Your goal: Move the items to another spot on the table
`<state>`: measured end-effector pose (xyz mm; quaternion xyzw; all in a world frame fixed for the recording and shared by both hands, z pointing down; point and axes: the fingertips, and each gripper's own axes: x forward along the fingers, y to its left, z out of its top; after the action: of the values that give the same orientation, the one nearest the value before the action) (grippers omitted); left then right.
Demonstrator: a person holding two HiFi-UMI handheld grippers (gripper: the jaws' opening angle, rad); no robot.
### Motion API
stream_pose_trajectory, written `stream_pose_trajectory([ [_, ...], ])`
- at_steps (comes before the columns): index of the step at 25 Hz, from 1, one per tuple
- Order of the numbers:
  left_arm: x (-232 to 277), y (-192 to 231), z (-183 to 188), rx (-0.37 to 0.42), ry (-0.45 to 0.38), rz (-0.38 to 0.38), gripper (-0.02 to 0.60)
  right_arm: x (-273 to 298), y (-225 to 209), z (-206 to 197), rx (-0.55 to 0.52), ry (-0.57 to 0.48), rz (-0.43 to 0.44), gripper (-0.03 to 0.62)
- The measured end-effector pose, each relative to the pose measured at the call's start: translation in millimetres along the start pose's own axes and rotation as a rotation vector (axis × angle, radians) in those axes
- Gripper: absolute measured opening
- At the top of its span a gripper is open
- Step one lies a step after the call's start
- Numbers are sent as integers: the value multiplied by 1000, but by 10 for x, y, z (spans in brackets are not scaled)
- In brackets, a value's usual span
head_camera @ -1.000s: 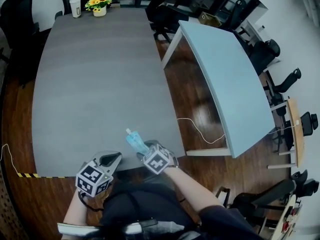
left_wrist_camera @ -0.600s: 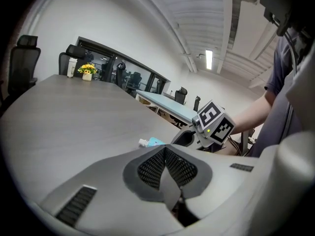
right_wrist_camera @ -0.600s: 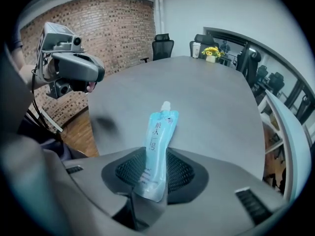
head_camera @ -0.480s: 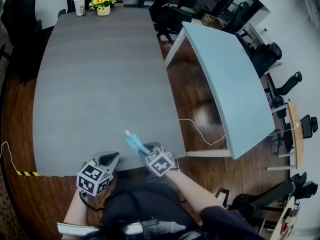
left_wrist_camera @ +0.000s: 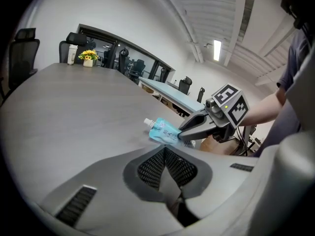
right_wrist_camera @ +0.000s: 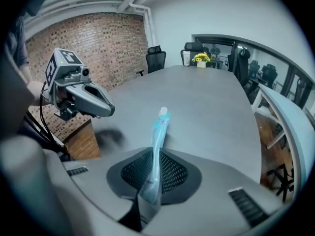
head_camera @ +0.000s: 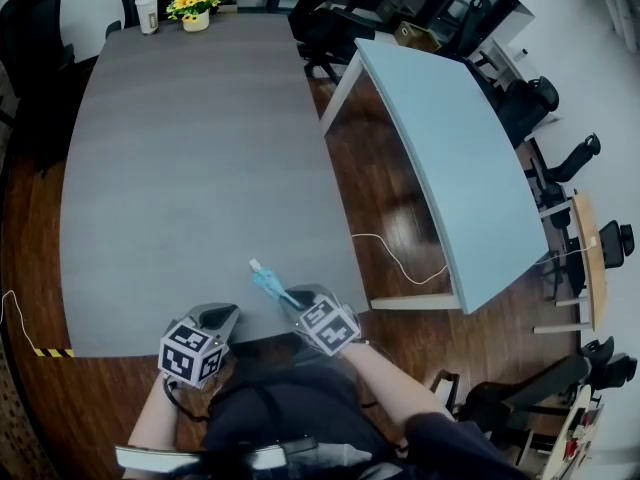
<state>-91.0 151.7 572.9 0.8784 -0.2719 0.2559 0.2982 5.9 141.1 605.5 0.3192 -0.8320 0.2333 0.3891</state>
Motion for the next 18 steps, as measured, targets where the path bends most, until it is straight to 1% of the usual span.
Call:
stream_pose_trajectory([
  [4, -5, 123, 21, -17, 0, 43, 11, -84, -38, 66, 3, -43, 3, 35],
  [8, -11, 71, 19, -7, 1, 28, 11, -202, -73, 177, 43, -106, 12, 33],
  [11, -16, 67, 73, -15, -22, 21, 14, -299, -75, 343, 52, -156, 26, 32],
  [12, -22, 54, 99, -26, -39, 4, 24, -342, -58, 413, 58, -177, 37, 32],
  [14, -57, 1, 173, -61, -91, -63, 77, -455, 5, 583, 77, -230, 74, 32],
  [16, -145, -44, 307, -104, -174, -150, 141, -595, 102, 800, 100, -294, 132, 32],
  [18, -280, -51, 492, -151, -274, -233, 229, -740, 240, 1028, 112, -361, 217, 32],
])
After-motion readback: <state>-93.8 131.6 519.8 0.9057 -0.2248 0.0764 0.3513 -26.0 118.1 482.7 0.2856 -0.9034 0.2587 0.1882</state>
